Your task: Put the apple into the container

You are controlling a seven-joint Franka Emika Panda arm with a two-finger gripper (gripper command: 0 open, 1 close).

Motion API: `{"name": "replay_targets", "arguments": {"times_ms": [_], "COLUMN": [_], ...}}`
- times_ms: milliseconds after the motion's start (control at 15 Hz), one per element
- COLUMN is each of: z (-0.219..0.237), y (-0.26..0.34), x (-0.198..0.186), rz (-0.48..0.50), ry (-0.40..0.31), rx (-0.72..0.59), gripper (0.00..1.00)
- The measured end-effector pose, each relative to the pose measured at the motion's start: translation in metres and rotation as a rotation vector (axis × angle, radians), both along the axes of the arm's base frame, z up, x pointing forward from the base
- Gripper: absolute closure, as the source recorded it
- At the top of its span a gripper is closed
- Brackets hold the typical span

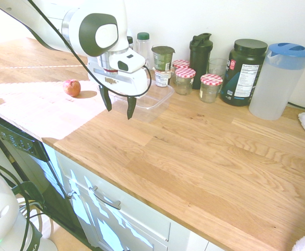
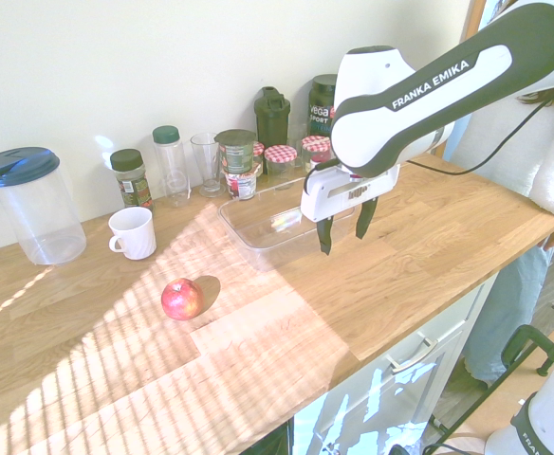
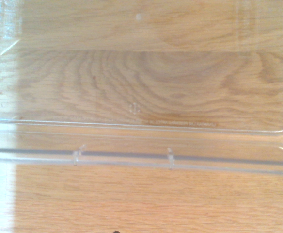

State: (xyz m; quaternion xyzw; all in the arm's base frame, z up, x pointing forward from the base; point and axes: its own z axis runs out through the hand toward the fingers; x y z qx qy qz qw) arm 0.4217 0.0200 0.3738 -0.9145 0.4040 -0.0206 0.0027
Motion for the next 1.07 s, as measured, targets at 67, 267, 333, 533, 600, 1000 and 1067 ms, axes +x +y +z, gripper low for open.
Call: {"name": "replay_targets", "arguments": {"times_ms": [67,267,333,533,600,1000,1067], "z": [0.000,0.027,0.051,0.120,0.129,0.082,0.070], "y": [0.000,0.008,0.018,0.076,0.104,0.239,0.250], "x": [0.000,0.008,0.012,0.012,0.009,0.002,0.003], "rz": [0.000,-0.002,0.003,0.042,0.057,0.204,0.239], "ry": [-0.001,-0.069,-0.105,-0.147,-0.150,-0.093,-0.081], "rx": [0.000,0.005,0.011,0.020,0.017,-0.039,-0.056], "gripper": [0.00,0.00,0.00,0.00,0.00,0.00,0.00]}}
